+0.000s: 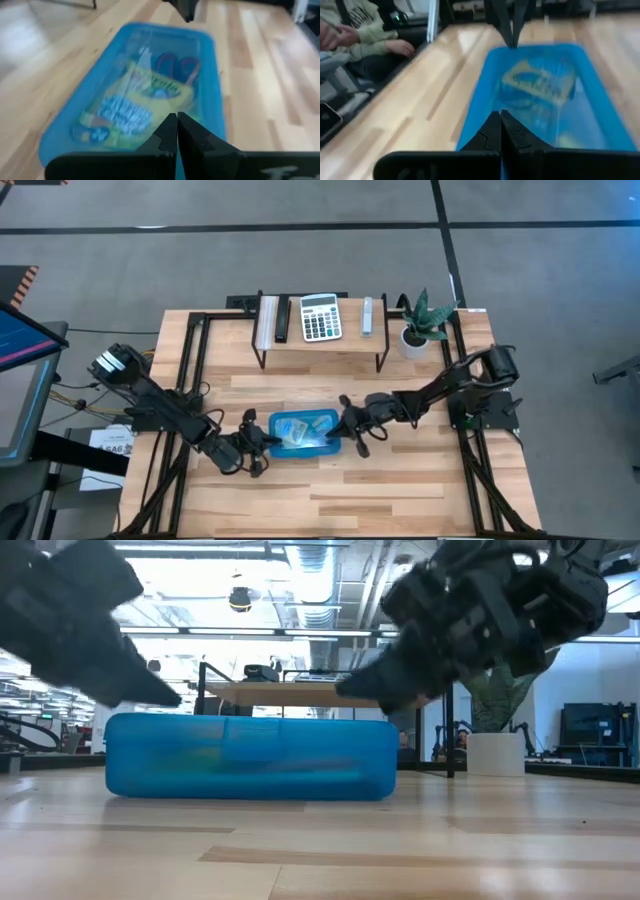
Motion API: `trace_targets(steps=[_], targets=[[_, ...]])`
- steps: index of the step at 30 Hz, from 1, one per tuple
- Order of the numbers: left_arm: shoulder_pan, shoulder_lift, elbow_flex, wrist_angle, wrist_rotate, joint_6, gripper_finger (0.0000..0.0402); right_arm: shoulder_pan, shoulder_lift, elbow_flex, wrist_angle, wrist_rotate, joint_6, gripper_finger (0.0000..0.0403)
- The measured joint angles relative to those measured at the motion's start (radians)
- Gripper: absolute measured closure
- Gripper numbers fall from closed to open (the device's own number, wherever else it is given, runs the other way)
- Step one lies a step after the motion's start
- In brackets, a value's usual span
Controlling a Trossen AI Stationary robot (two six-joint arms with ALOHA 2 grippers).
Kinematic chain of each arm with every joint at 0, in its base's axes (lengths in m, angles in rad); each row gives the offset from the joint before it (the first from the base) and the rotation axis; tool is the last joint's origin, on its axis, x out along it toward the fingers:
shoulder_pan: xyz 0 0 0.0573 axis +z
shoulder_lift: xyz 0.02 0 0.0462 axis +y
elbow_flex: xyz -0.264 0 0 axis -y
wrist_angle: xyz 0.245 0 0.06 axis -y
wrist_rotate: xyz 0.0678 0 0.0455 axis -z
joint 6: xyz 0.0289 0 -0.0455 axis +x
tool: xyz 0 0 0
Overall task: Pack school essentials
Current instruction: Close the supply box, then return to Home Position
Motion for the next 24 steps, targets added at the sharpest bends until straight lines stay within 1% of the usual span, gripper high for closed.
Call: trace_targets(steps=[6, 12, 15, 19, 24], targets=[[-0.001, -0.123, 0.001, -0.034, -0.012, 0.087, 0.0402, -0.018, -0.116, 0.001, -0.049, -0.001, -0.064, 0.0394], [-0.038, -0.273, 0.003, -0.021, -0.096, 0.246, 0.0402, -0.023, -0.251, 0.001, -0.215, -0.001, -0.141, 0.0394], [-0.053, -0.334, 0.004, -0.016, -0.102, 0.322, 0.0402, -0.023, -0.311, -0.007, -0.301, -0.001, -0.177, 0.0394], [-0.048, -0.413, 0.005, -0.001, -0.074, 0.403, 0.0402, -0.037, -0.437, -0.062, -0.366, 0.018, -0.202, 0.0394], [0.002, -0.519, 0.005, 0.038, -0.054, 0.527, 0.0402, -0.081, -0.644, -0.17, -0.359, 0.08, -0.205, 0.0394]])
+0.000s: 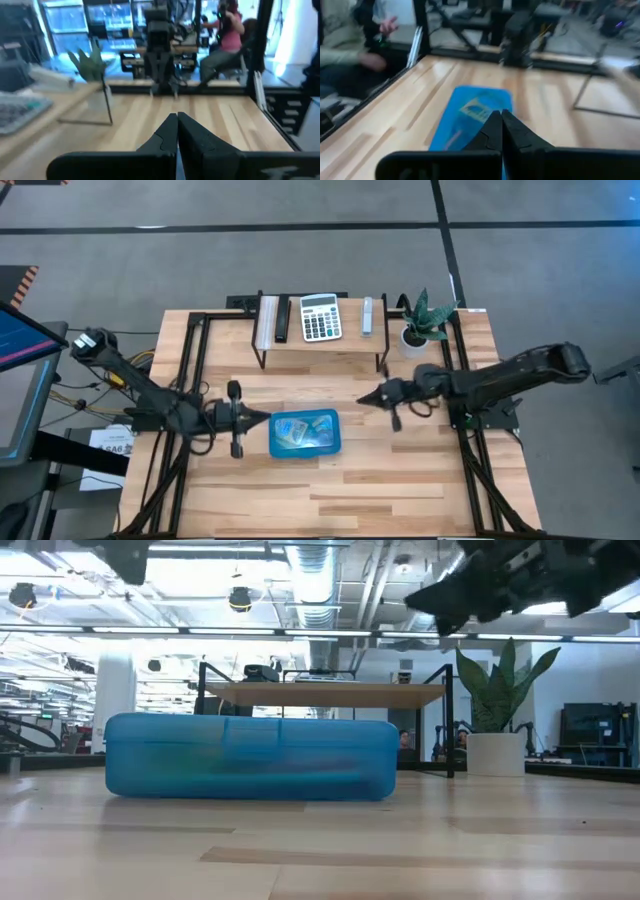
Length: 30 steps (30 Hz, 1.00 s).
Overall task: Pack school essentials
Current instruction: Return to Home Position
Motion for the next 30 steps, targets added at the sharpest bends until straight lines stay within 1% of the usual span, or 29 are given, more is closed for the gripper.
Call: trace_targets(steps=[2, 7, 9, 12, 15, 17, 20, 25, 28, 30], targets=[[0.05, -0.032, 0.0, 0.011, 0.046, 0.044, 0.0402, -0.023, -0.08, -0.037, 0.002, 0.012, 0.0, 0.0394], [0.232, -0.064, 0.0, 0.017, 0.299, 0.094, 0.0402, -0.066, -0.218, -0.101, 0.004, 0.023, 0.001, 0.0394], [0.3, -0.074, 0.0, 0.015, 0.35, 0.099, 0.0402, -0.07, -0.266, -0.119, 0.0, 0.025, 0.0, 0.0394], [0.376, -0.12, 0.0, 0.006, 0.386, 0.107, 0.0402, -0.071, -0.34, -0.151, -0.035, 0.025, -0.012, 0.0394], [0.413, -0.195, 0.0, -0.011, 0.42, 0.141, 0.0402, -0.076, -0.431, -0.173, -0.077, 0.025, -0.015, 0.0394], [0.426, -0.25, 0.001, -0.027, 0.422, 0.171, 0.0402, -0.079, -0.491, -0.191, -0.094, 0.025, -0.017, 0.0394], [0.444, -0.337, 0.001, -0.093, 0.422, 0.188, 0.0402, -0.078, -0.576, -0.222, -0.11, 0.027, -0.059, 0.0394], [0.469, -0.44, 0.001, -0.264, 0.449, 0.138, 0.0402, -0.105, -0.748, -0.227, -0.222, 0.028, -0.093, 0.0394], [0.478, -0.489, 0.0, -0.317, 0.464, 0.131, 0.0402, -0.131, -0.844, -0.227, -0.3, 0.028, -0.095, 0.0394], [0.485, -0.524, -0.02, -0.32, 0.463, 0.139, 0.0402, -0.154, -0.903, -0.227, -0.353, 0.029, -0.095, 0.0394]])
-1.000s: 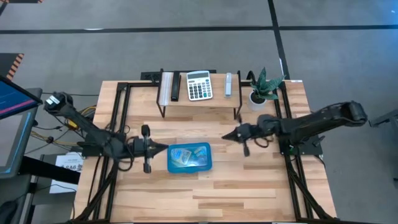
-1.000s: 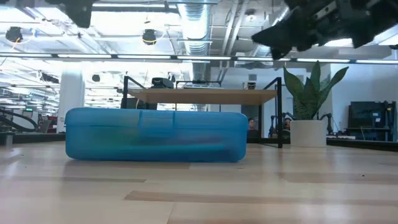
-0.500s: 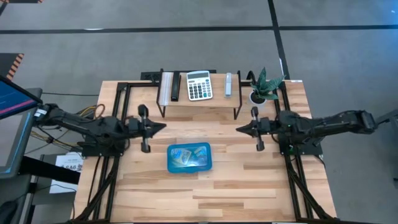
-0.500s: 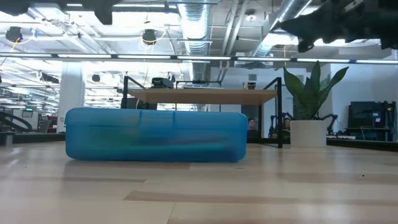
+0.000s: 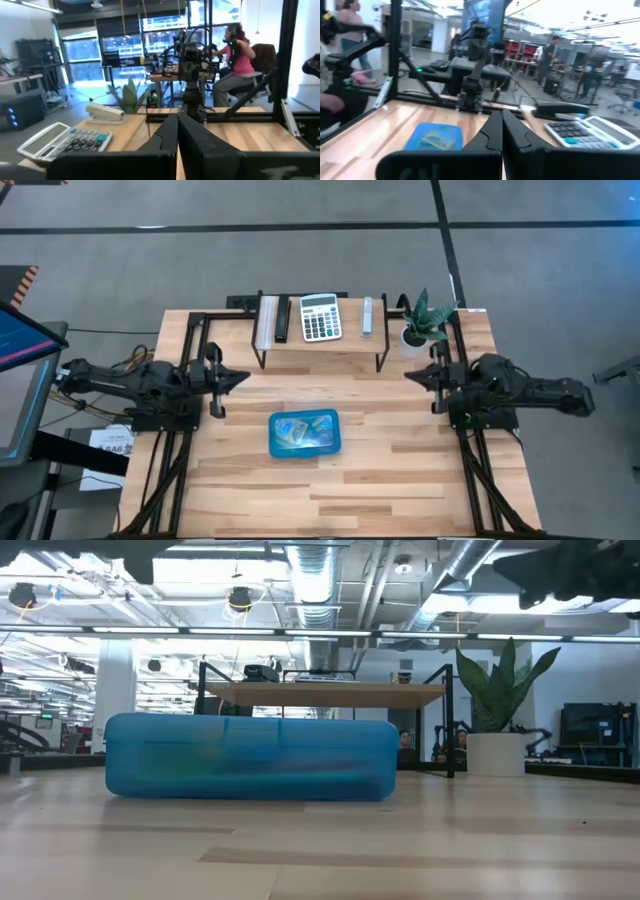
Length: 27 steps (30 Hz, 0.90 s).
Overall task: Pack school essentials
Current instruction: Return to Home Position
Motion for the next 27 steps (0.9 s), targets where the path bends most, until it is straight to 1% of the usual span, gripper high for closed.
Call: trace_targets(steps=[6, 11, 13, 19, 23, 27], targets=[[0.049, -0.125, -0.094, 0.003, 0.0, -0.003, 0.0402, -0.071, -0.121, 0.0, -0.138, 0.002, 0.009, 0.0394], [0.084, -0.25, -0.181, -0.003, 0.024, -0.027, 0.0402, -0.125, -0.158, 0.0, -0.211, 0.003, 0.026, 0.0394], [0.094, -0.302, -0.216, -0.003, 0.035, -0.03, 0.0402, -0.145, -0.158, -0.021, -0.172, 0.003, 0.028, 0.0394], [0.122, -0.434, -0.296, -0.019, 0.1, -0.051, 0.0402, -0.21, -0.158, -0.151, -0.016, 0.002, 0.033, 0.0394], [0.131, -0.433, -0.308, -0.078, 0.126, -0.072, 0.0402, -0.264, -0.158, -0.196, 0.009, -0.001, 0.051, 0.0394], [0.139, -0.437, -0.308, -0.145, 0.113, -0.093, 0.0402, -0.316, -0.157, -0.225, -0.01, -0.008, 0.062, 0.0394]])
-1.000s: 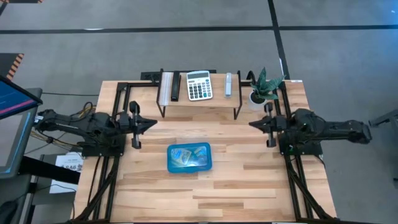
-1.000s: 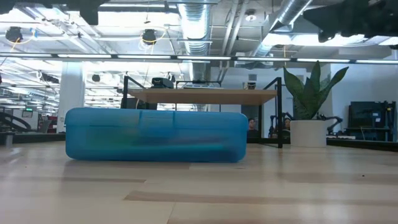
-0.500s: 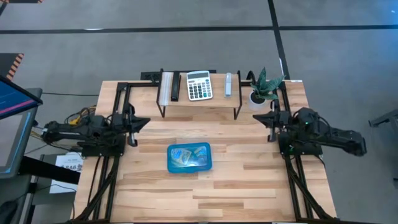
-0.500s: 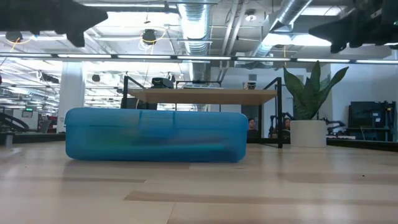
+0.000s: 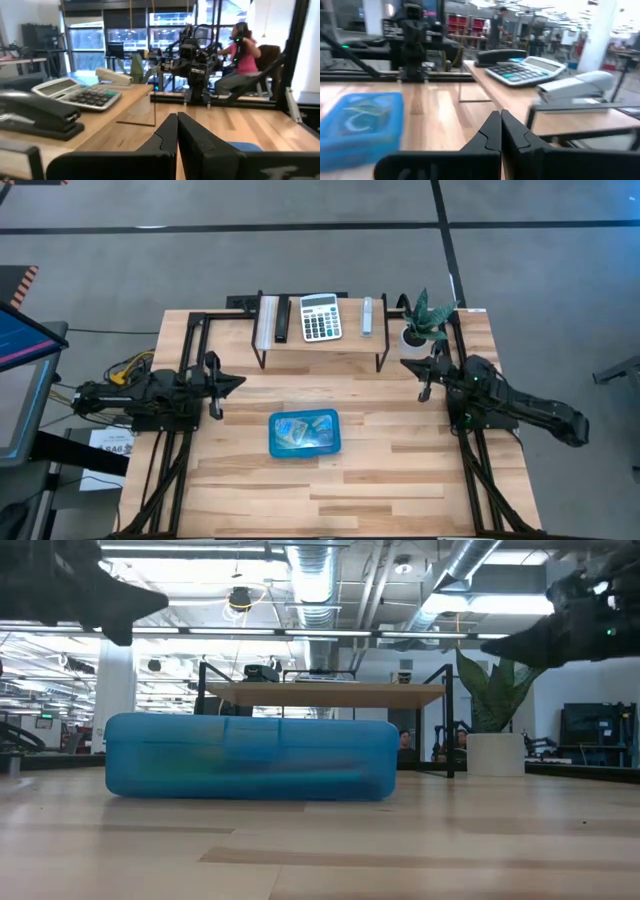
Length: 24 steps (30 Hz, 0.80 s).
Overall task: Pack school essentials
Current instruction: Return to Home Position
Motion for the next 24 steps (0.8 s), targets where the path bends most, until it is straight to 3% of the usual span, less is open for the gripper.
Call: trace_targets(steps=[4, 15, 24], targets=[[0.003, 0.002, 0.0, -0.033, -0.013, -0.001, 0.0401, -0.055, 0.0, -0.001, -0.057, 0.0, 0.017, 0.0394], [0.003, 0.002, -0.001, -0.186, 0.079, -0.078, 0.0402, -0.112, 0.0, -0.002, -0.088, -0.023, 0.028, 0.0394], [0.003, 0.003, -0.013, -0.148, 0.105, -0.075, 0.0402, -0.112, 0.0, -0.003, -0.099, -0.022, 0.029, 0.0394]])
